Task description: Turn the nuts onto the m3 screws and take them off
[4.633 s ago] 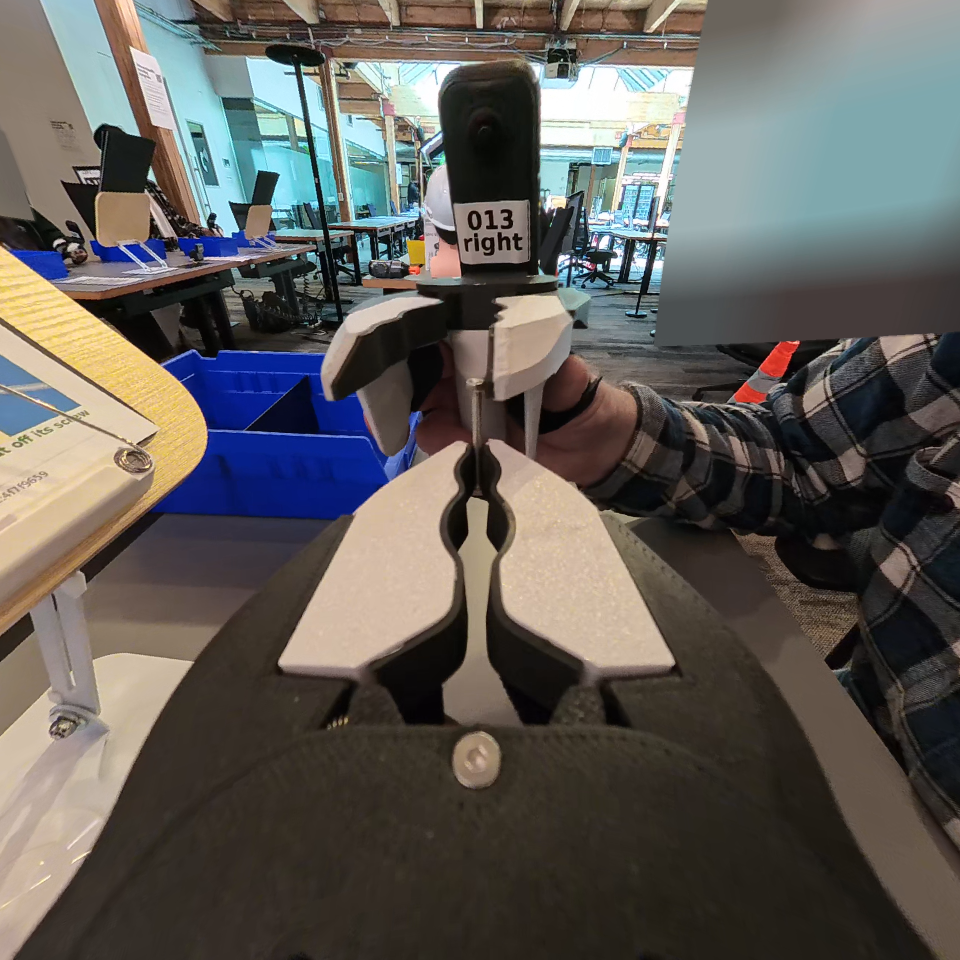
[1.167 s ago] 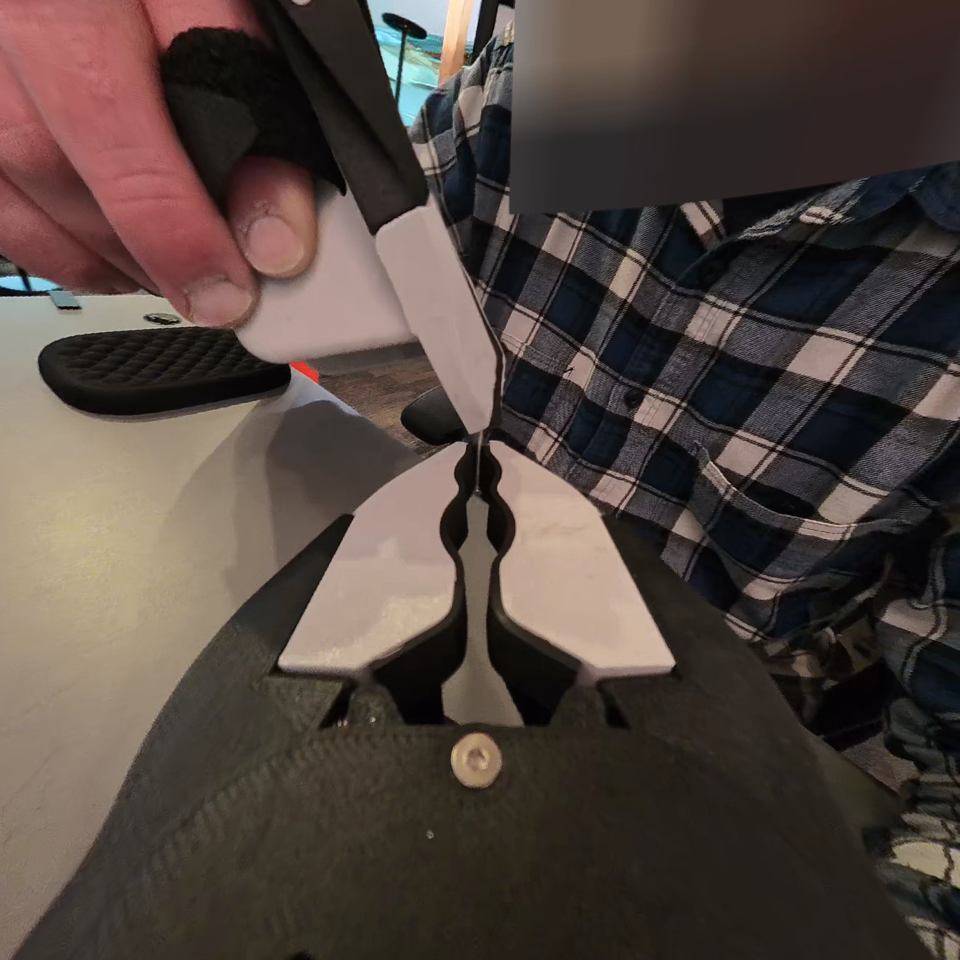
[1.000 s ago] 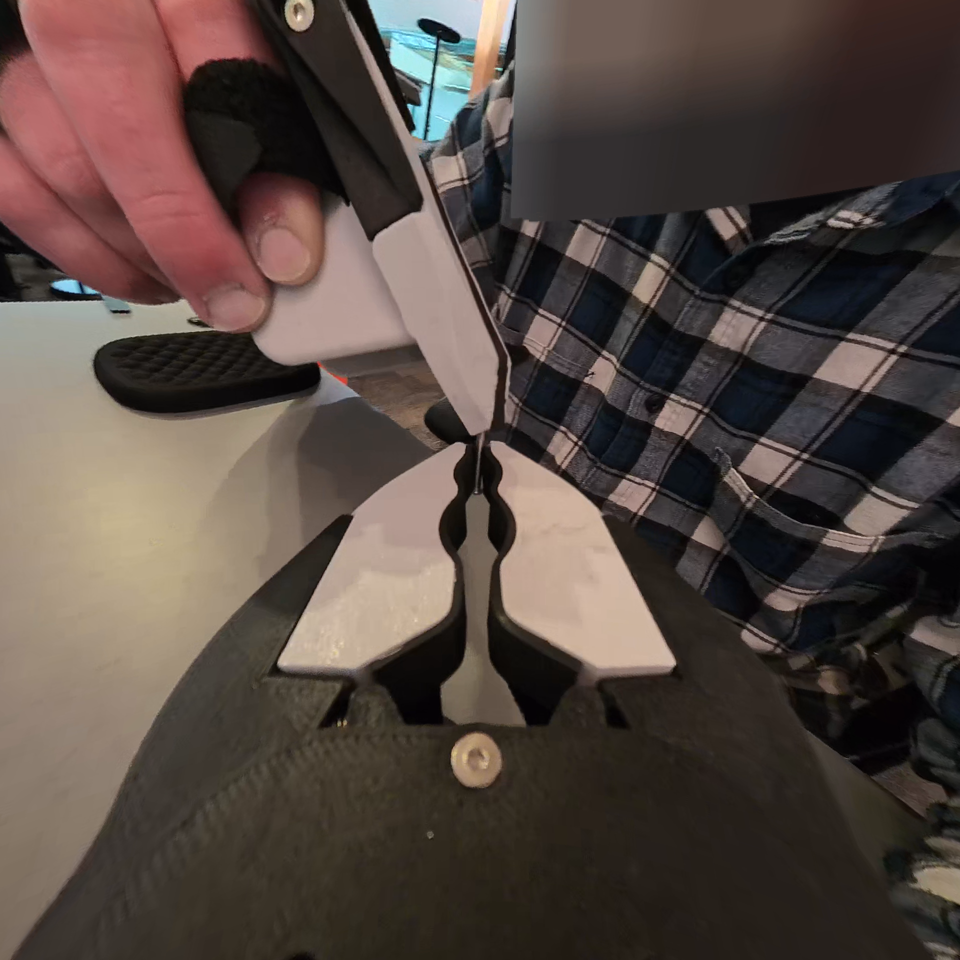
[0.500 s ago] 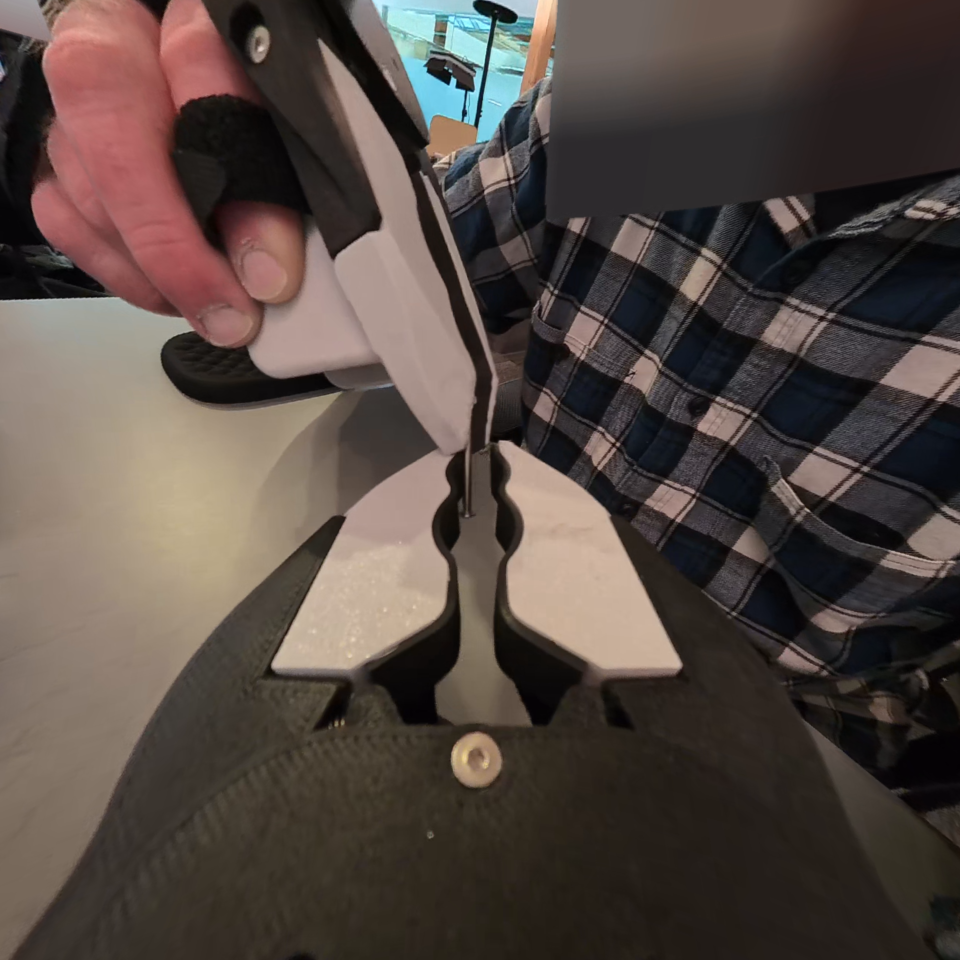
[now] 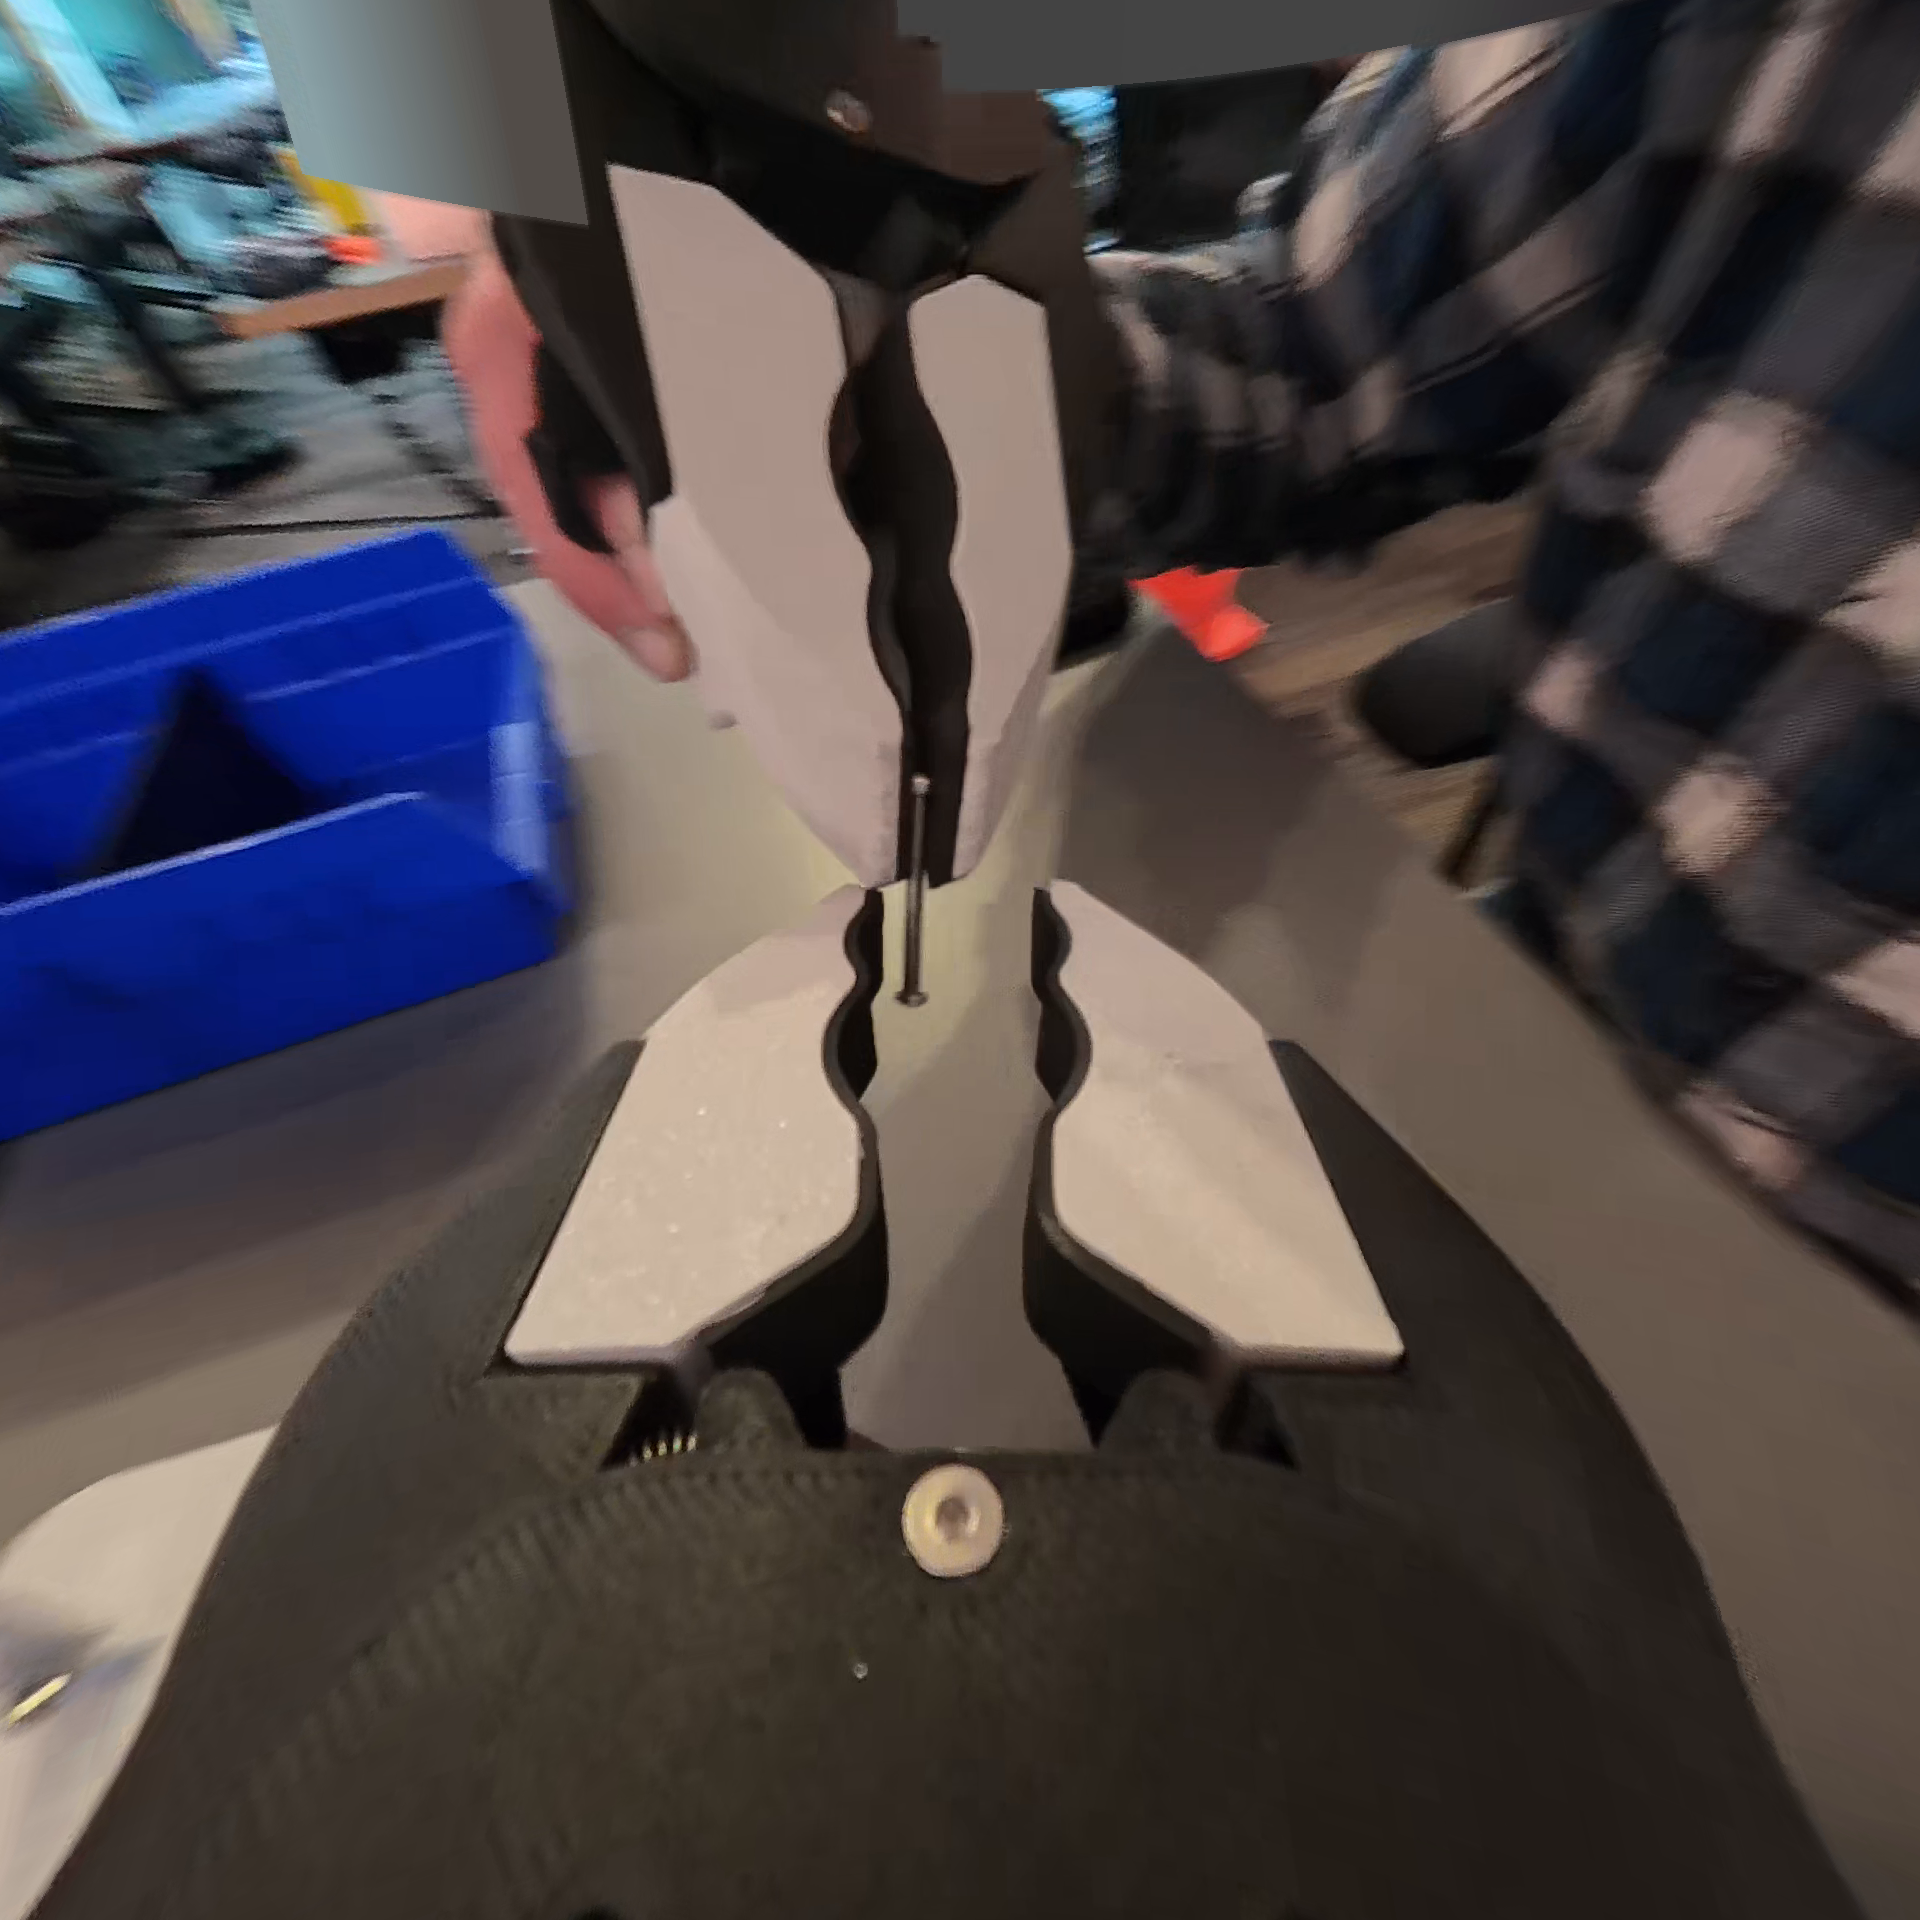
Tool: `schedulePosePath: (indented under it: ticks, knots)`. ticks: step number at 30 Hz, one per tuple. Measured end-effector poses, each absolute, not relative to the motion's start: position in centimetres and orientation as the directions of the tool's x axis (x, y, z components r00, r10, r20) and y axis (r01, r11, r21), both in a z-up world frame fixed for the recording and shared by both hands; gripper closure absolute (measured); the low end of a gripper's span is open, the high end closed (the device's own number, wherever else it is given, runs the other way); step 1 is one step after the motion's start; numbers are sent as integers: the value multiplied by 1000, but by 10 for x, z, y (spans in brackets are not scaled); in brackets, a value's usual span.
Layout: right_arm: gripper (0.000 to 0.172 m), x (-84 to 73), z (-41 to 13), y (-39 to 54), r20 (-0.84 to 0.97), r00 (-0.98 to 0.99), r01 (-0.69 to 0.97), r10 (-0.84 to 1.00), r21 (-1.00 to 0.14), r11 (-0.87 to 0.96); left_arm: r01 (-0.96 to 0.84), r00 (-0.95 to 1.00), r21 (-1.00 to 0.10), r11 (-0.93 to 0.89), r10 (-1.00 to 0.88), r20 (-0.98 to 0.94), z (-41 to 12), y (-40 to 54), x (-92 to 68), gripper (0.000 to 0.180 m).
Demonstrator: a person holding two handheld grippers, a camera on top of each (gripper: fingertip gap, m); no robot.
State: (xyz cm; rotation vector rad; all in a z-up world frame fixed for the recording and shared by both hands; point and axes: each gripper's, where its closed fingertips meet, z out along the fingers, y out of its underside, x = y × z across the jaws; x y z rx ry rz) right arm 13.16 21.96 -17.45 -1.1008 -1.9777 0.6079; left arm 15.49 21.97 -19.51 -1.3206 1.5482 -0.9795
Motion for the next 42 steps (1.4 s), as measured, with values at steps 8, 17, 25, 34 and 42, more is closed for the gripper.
schedulePosePath:
  ticks: [8, 17, 25, 34, 42]
  knots:
    - [167, 137, -169, 235, 328, -175, 484, 929, -792, 371, -394, 178, -885, 249, -924, -340, -190, 253, 158, 152]
    - [167, 141, -169, 255, 171, 50, 407, 984, -903, 136, -541, 385, -761, 358, -699, -602, -184, 281, 156, 165]
    - [167, 140, -170, 260, 86, 120, 350, 989, -936, 39, -602, 381, -704, 376, -640, -667, -188, 285, 155, 178]
    - [167, 139, -170, 252, 237, 14, 411, 971, -887, 211, -552, 284, -786, 278, -824, -491, -193, 270, 155, 179]
    - [167, 133, -175, 226, 405, -258, 468, 877, -742, 480, -448, 10, -881, 148, -985, -170, -200, 232, 154, 179]
